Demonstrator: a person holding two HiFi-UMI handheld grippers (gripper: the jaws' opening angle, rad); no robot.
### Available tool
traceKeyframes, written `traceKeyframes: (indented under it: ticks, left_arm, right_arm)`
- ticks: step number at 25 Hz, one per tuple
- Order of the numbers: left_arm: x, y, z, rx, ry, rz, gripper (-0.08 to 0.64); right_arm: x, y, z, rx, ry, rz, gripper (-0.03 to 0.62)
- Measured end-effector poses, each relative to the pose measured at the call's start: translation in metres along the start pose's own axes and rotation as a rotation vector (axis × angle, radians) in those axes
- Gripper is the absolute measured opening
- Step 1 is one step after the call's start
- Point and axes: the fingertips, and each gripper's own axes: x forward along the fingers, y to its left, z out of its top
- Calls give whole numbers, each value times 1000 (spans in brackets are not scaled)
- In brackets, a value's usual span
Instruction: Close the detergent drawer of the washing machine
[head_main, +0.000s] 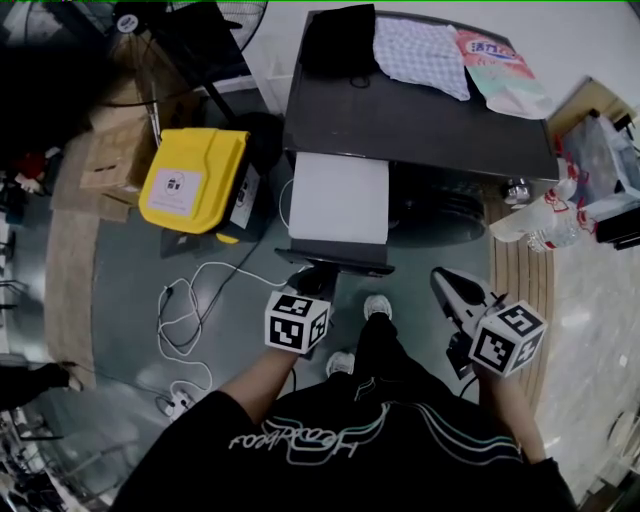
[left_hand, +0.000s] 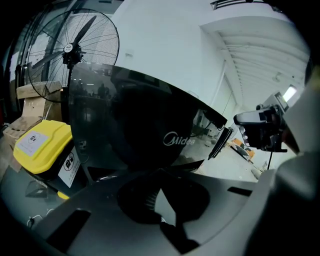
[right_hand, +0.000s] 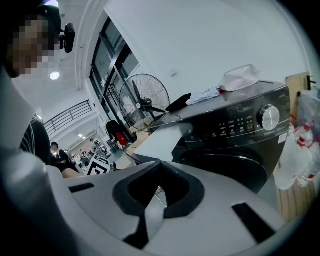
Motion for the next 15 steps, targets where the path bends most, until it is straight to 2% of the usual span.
traceKeyframes:
  ticks: [15]
  left_arm:
    - [4, -1, 3, -5, 6, -4, 23]
  right_arm:
    - [8, -7, 6, 6, 2, 6, 28]
